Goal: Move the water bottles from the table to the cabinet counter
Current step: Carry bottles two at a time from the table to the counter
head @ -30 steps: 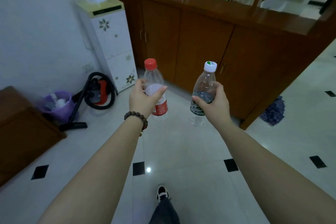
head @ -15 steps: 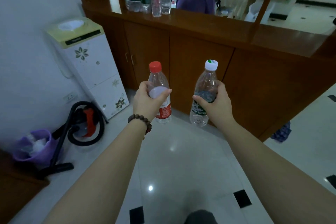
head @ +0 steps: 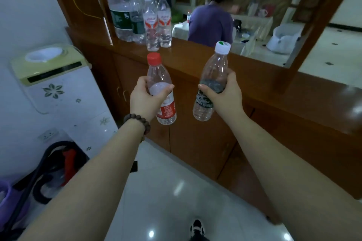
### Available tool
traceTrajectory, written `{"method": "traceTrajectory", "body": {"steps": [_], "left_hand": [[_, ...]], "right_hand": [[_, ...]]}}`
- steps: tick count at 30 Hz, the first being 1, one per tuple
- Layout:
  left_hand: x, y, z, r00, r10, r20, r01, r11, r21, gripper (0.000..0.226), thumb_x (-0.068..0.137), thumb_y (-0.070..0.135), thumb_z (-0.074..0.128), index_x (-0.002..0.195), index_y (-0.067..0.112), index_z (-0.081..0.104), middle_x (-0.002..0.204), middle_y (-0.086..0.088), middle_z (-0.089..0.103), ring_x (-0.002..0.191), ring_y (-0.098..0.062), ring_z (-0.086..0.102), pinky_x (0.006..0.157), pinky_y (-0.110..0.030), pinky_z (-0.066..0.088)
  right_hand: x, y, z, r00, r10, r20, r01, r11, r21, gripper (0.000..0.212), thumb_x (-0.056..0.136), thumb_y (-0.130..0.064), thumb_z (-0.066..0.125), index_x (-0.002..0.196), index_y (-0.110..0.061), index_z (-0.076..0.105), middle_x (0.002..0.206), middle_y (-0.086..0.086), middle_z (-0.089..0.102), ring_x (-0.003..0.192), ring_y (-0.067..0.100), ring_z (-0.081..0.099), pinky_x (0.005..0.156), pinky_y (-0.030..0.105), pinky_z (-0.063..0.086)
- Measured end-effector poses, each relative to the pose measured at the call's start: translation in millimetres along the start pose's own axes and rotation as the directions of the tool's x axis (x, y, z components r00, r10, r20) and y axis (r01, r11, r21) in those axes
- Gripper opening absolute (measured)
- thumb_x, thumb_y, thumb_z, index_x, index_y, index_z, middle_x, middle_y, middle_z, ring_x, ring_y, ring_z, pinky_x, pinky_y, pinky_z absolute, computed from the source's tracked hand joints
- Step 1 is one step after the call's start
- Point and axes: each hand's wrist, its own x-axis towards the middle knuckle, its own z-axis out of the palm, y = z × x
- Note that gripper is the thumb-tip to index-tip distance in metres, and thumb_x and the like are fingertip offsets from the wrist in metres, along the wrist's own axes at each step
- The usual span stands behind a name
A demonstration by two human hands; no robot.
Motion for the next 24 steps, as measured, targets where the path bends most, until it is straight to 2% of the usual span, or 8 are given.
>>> {"method": "traceTrajectory", "body": {"steps": [2, 5, 9, 12, 17, 24], "left_hand": [[40.3, 19.3, 16.8, 0.999, 0.019, -0.029, -0.019, 1.000, -0.010, 0.059, 0.070, 0.056, 0.075, 0.114, 0.024, 0.050, 0.110, 0.006, 0.060, 0.097, -0.011, 0.060, 0.070, -0.022, 0.049], [92.2, 41.8, 36.2, 0.995, 0.048, -0.089, -0.049, 0.999, -0.013, 0.059, 0.071, 0.055, 0.075, 0.115, 0.023, 0.052, 0.111, 0.007, 0.061, 0.100, -0.012, 0.061, 0.078, -0.027, 0.053], [142.8, 57.7, 55.7, 0.989, 0.069, -0.131, -0.068, 0.998, 0.007, 0.051, 0.072, 0.053, 0.074, 0.109, 0.028, 0.049, 0.106, 0.012, 0.057, 0.099, -0.009, 0.058, 0.080, -0.027, 0.052], [174.4, 61.9, 68.8, 0.988, 0.074, -0.132, -0.075, 0.997, 0.001, 0.051, 0.074, 0.048, 0.075, 0.112, 0.026, 0.051, 0.108, 0.011, 0.058, 0.100, -0.007, 0.057, 0.078, -0.022, 0.049], [229.2, 57.7, 94.3, 0.987, 0.070, -0.145, -0.063, 0.997, 0.052, 0.071, 0.072, 0.047, 0.078, 0.126, 0.014, 0.045, 0.123, -0.001, 0.057, 0.108, -0.015, 0.055, 0.082, -0.027, 0.048], [303.7, 45.4, 126.9, 0.991, 0.064, -0.116, -0.055, 0.995, 0.078, 0.073, 0.070, 0.049, 0.078, 0.126, 0.015, 0.045, 0.125, -0.002, 0.058, 0.112, -0.017, 0.055, 0.089, -0.032, 0.048]], "right_hand": [[50.9, -4.0, -1.8, 1.000, -0.024, 0.012, 0.024, 1.000, 0.021, 0.070, 0.069, -0.040, 0.081, 0.126, -0.024, 0.043, 0.122, -0.003, 0.058, 0.112, 0.014, 0.057, 0.091, 0.030, 0.051], [114.5, -8.9, -1.9, 0.997, -0.073, 0.026, 0.072, 0.997, 0.039, 0.067, 0.070, -0.039, 0.080, 0.124, -0.023, 0.044, 0.118, -0.004, 0.060, 0.107, 0.012, 0.058, 0.086, 0.024, 0.049], [177.8, 0.0, 7.5, 0.994, -0.101, 0.052, 0.099, 0.994, 0.036, 0.071, 0.069, -0.045, 0.078, 0.127, -0.025, 0.042, 0.120, -0.002, 0.059, 0.109, 0.014, 0.058, 0.091, 0.034, 0.052], [213.5, 8.3, 16.0, 0.992, -0.111, 0.062, 0.110, 0.994, 0.028, 0.072, 0.070, -0.045, 0.078, 0.129, -0.025, 0.041, 0.122, 0.001, 0.056, 0.111, 0.017, 0.057, 0.092, 0.038, 0.052], [262.3, 21.4, 32.5, 0.990, -0.125, 0.068, 0.126, 0.992, -0.014, 0.077, 0.072, -0.043, 0.078, 0.134, -0.022, 0.038, 0.121, 0.002, 0.054, 0.110, 0.016, 0.054, 0.091, 0.034, 0.049], [329.1, 40.1, 64.2, 0.990, -0.101, 0.095, 0.106, 0.993, -0.058, 0.082, 0.068, -0.046, 0.080, 0.134, -0.022, 0.037, 0.121, 0.003, 0.054, 0.109, 0.017, 0.054, 0.093, 0.037, 0.048]]}}
